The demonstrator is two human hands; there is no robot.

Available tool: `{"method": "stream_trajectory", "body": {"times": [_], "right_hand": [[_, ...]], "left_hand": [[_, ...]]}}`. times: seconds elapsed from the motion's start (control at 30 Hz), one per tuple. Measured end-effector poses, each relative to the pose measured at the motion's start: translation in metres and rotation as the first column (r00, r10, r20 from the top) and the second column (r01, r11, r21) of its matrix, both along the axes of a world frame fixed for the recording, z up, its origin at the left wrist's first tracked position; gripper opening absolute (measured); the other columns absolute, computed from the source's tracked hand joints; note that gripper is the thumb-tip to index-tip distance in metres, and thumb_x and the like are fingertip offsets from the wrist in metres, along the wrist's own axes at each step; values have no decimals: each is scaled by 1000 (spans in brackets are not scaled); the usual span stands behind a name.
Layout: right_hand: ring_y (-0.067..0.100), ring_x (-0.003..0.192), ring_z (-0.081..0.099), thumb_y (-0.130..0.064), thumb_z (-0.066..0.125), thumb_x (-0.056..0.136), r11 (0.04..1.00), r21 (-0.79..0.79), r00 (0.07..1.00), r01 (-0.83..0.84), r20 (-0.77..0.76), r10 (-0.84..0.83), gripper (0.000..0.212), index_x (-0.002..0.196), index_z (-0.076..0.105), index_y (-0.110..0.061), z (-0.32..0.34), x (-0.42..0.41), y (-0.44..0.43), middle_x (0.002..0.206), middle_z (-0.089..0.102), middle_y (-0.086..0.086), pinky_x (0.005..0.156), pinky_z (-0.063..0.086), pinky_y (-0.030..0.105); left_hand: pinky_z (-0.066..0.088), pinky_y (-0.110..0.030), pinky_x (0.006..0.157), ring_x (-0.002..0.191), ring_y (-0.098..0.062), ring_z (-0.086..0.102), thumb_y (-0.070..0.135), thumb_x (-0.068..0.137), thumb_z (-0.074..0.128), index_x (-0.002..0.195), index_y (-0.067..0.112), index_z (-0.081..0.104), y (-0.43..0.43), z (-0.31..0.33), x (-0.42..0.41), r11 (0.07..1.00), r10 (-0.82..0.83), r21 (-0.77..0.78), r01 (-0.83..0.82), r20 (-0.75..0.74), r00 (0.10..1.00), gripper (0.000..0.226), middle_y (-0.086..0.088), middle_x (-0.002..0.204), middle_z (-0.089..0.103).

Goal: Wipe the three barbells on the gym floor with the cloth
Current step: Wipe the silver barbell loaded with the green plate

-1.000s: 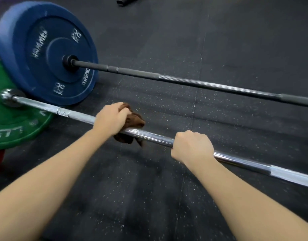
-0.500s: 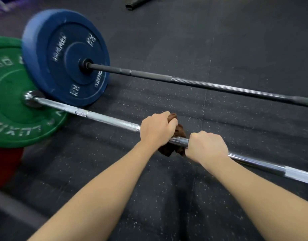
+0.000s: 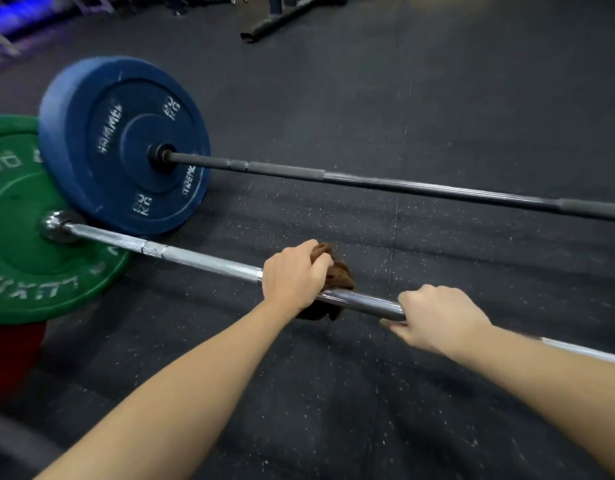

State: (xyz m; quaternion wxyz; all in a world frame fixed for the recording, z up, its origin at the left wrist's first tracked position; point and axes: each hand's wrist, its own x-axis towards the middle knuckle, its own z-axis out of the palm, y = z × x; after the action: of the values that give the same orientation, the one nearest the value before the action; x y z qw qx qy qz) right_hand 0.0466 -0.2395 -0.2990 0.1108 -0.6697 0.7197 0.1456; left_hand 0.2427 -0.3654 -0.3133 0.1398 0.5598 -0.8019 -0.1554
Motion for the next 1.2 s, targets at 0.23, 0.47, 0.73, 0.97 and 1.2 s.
{"method": "stream_trajectory", "body": {"times": [0.23,0.47,0.73,0.97,1.2], "right_hand": [[32,87,68,-29,49,96,997,-74,998,-15,67,20,11,94,53,-19,-3,0,3,99,68,5,67,45,35],[33,93,67,-30,53,98,990,-127,987,-69,133,86,14,102,57,-17,0,-4,9,106,68,7,70,43,36],[29,81,53,-49,51,97,996,-51,982,-79,169,86,39,116,49,-16,0,-23,23,93,53,2,69,42,35],[28,83,58,-56,54,91,995,90,992,43,117,-53,37,99,57,-19,8,-41,26,86,55,-2,75,45,34],[21,59,65,-42,51,90,949,246,956,199,165,-243,31,82,61,-14,14,-65,45,69,67,-1,69,55,29]], "left_hand": [[49,-41,79,83,-30,62,51,85,40,83,26,59,0,6,-4,997,44,71,-44,10,999,32,1,84,70],[50,-43,84,90,-33,64,50,93,45,94,29,63,6,10,-9,995,77,51,-82,92,993,28,-3,94,72],[48,-43,82,88,-33,58,41,102,45,97,17,56,19,21,-14,993,72,80,-88,186,980,27,-6,96,67],[44,-41,85,91,-28,55,44,105,42,102,17,52,18,28,-14,983,-25,181,-20,244,969,29,-1,100,59],[42,-38,83,95,-26,61,44,105,46,96,28,60,-9,34,20,969,-95,239,59,143,985,23,-1,100,69]]}}
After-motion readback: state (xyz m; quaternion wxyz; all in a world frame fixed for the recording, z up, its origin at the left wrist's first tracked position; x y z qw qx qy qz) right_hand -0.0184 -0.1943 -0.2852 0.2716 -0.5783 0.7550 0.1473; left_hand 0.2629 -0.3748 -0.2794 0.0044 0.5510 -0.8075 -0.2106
